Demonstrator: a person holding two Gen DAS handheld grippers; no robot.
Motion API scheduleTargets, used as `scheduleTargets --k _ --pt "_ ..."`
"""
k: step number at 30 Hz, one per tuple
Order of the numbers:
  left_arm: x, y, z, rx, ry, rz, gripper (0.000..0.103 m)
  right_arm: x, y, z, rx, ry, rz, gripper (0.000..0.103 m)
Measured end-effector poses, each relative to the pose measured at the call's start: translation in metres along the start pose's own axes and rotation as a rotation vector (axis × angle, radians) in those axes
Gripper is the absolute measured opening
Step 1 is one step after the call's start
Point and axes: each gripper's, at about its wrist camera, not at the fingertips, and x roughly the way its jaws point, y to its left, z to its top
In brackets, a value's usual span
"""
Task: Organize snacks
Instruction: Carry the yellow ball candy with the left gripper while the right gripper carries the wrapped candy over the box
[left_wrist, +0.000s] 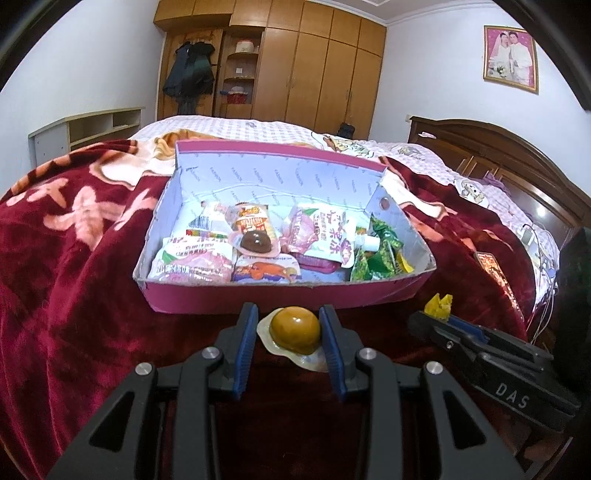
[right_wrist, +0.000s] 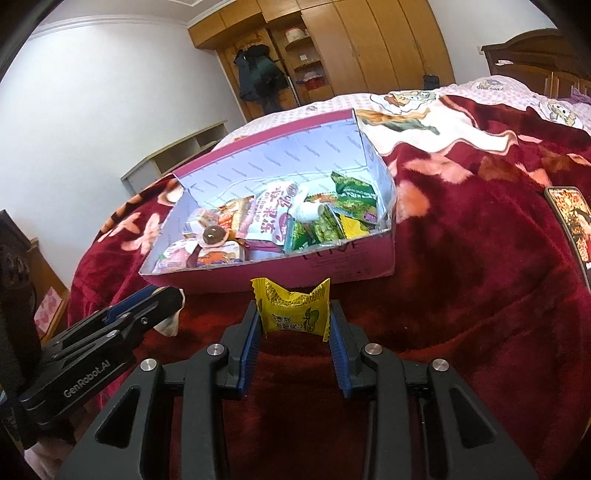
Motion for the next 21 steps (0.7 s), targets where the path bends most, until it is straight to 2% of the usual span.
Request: scheduleTargets --k 13,21 --pt "0.011 -0.005 0.032 0.047 -0.048 0.013 0.036 -0.002 0.006 0.024 -0.043 -0.034 0.003 0.035" --pt "0.032 -0.006 0.057 0.057 -0.069 0.033 0.036 0.009 0.012 0.045 -0.081 -0.056 -0.005 0.035"
